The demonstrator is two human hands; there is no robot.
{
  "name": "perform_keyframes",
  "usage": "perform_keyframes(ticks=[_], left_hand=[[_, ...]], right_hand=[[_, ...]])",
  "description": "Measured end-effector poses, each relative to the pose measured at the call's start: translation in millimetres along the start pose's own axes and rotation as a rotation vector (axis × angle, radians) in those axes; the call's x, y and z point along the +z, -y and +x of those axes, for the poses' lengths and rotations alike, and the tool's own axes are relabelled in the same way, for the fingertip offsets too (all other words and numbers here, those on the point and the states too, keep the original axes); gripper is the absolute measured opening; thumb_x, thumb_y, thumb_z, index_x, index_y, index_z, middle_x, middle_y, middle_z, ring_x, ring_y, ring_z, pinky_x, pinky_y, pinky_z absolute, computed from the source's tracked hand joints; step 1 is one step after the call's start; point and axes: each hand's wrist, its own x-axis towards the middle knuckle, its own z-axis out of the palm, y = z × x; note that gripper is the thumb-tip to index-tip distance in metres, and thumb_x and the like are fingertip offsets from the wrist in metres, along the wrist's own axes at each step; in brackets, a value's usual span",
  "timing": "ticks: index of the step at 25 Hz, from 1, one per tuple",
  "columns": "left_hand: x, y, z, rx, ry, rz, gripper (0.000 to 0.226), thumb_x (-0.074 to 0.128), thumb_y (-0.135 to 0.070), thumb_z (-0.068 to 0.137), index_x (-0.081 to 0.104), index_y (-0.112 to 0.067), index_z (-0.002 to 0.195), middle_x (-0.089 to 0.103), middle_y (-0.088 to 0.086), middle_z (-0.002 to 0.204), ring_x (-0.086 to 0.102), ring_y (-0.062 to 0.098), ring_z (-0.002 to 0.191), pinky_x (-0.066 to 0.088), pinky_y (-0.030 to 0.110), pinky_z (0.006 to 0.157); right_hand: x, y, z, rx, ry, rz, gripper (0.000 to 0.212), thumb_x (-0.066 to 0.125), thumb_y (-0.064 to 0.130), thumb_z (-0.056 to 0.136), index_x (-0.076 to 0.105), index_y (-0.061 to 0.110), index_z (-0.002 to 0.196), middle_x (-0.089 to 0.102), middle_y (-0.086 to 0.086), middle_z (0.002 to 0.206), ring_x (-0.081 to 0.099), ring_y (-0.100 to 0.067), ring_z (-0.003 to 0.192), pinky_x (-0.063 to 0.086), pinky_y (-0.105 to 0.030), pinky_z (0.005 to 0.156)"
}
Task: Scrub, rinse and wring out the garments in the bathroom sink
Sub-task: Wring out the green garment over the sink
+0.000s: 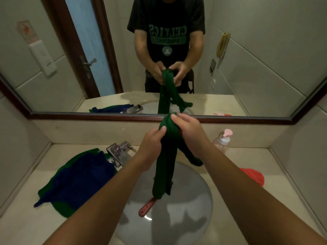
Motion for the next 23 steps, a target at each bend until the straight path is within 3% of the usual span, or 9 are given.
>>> perform_keyframes(ticks=[3, 6, 9, 12, 14, 17, 19, 21, 23], left_hand=[[-0.1, -4.9, 1.7, -0.035, 0.045, -0.090, 0.030, 0.045, -0.017, 0.106, 0.067, -0.003, 0.120, 0.070, 0.022, 0.114, 0.069, 0.036, 0.109, 0.053, 0.053, 0.099], [7.3, -4.5, 6.3, -0.026, -0.009, 0.081, 0.026, 0.053, -0.020, 0.103, 0.070, -0.002, 0.109, 0.073, 0.021, 0.103, 0.072, 0.034, 0.099, 0.055, 0.056, 0.096], [3.5, -7.3, 9.4, 0.077, -0.062, 0.436, 0.027, 0.058, -0.033, 0.101, 0.074, -0.012, 0.094, 0.074, 0.007, 0.084, 0.072, 0.016, 0.079, 0.060, 0.041, 0.081], [-5.7, -9.0, 5.1, 0.111, -0.101, 0.638, 0.040, 0.052, -0.044, 0.102, 0.071, -0.017, 0.080, 0.067, 0.000, 0.068, 0.062, 0.003, 0.059, 0.050, 0.024, 0.062], [-12.6, -1.7, 4.1, 0.070, -0.117, 0.649, 0.052, 0.044, -0.052, 0.103, 0.068, -0.012, 0.079, 0.066, 0.005, 0.069, 0.064, 0.011, 0.064, 0.056, 0.033, 0.067], [-16.8, 5.7, 2.7, 0.007, -0.092, 0.352, 0.064, 0.039, -0.060, 0.098, 0.068, -0.003, 0.093, 0.068, 0.021, 0.086, 0.069, 0.034, 0.083, 0.058, 0.057, 0.084], [-13.7, 5.6, 2.8, 0.083, -0.087, 0.372, 0.063, 0.036, -0.057, 0.102, 0.068, -0.003, 0.091, 0.068, 0.018, 0.083, 0.069, 0.030, 0.081, 0.059, 0.051, 0.079], [-11.7, 2.7, -0.3, 0.213, -0.133, 0.535, 0.059, 0.034, -0.054, 0.105, 0.062, -0.010, 0.077, 0.062, 0.009, 0.071, 0.062, 0.016, 0.066, 0.052, 0.037, 0.066], [-17.4, 6.8, 2.3, 0.350, -0.258, 0.695, 0.054, 0.038, -0.063, 0.100, 0.055, -0.016, 0.079, 0.055, 0.003, 0.079, 0.054, 0.014, 0.069, 0.045, 0.033, 0.064]], right_hand=[[-2.7, -39.8, -22.5, 0.065, 0.017, 0.025, 0.050, 0.065, 0.052, 0.095, 0.063, 0.017, 0.132, 0.071, -0.011, 0.122, 0.071, -0.026, 0.111, 0.059, -0.045, 0.092], [1.6, -56.8, -44.3, 0.048, -0.163, -0.073, 0.033, 0.067, 0.036, 0.097, 0.061, 0.018, 0.125, 0.074, -0.004, 0.109, 0.074, -0.017, 0.097, 0.062, -0.030, 0.077], [-2.2, -54.3, -44.5, -0.024, -0.249, -0.263, 0.019, 0.066, 0.031, 0.100, 0.067, 0.016, 0.111, 0.075, 0.000, 0.095, 0.074, -0.016, 0.087, 0.062, -0.028, 0.070], [-0.2, -41.2, -42.2, -0.107, -0.206, -0.347, 0.009, 0.064, 0.029, 0.101, 0.067, 0.021, 0.099, 0.072, -0.001, 0.089, 0.073, -0.016, 0.083, 0.062, -0.030, 0.070], [4.1, -34.6, -40.4, -0.184, -0.130, -0.375, 0.005, 0.063, 0.026, 0.101, 0.064, 0.025, 0.097, 0.070, 0.000, 0.091, 0.071, -0.012, 0.083, 0.061, -0.029, 0.071], [9.2, -32.2, -32.9, -0.269, -0.101, -0.421, 0.005, 0.060, 0.031, 0.102, 0.059, 0.027, 0.102, 0.064, -0.002, 0.105, 0.067, -0.013, 0.094, 0.061, -0.032, 0.078], [12.9, -32.4, -29.6, -0.258, -0.098, -0.322, 0.010, 0.055, 0.032, 0.105, 0.055, 0.023, 0.109, 0.063, -0.009, 0.110, 0.068, -0.022, 0.096, 0.062, -0.040, 0.079], [16.9, -32.6, -30.1, -0.223, -0.093, -0.228, 0.011, 0.053, 0.028, 0.106, 0.051, 0.019, 0.112, 0.064, -0.013, 0.105, 0.071, -0.028, 0.093, 0.063, -0.043, 0.076], [18.2, -30.2, -31.7, -0.183, -0.102, -0.159, 0.015, 0.054, 0.026, 0.106, 0.045, 0.017, 0.115, 0.065, -0.016, 0.105, 0.071, -0.034, 0.092, 0.064, -0.046, 0.076]])
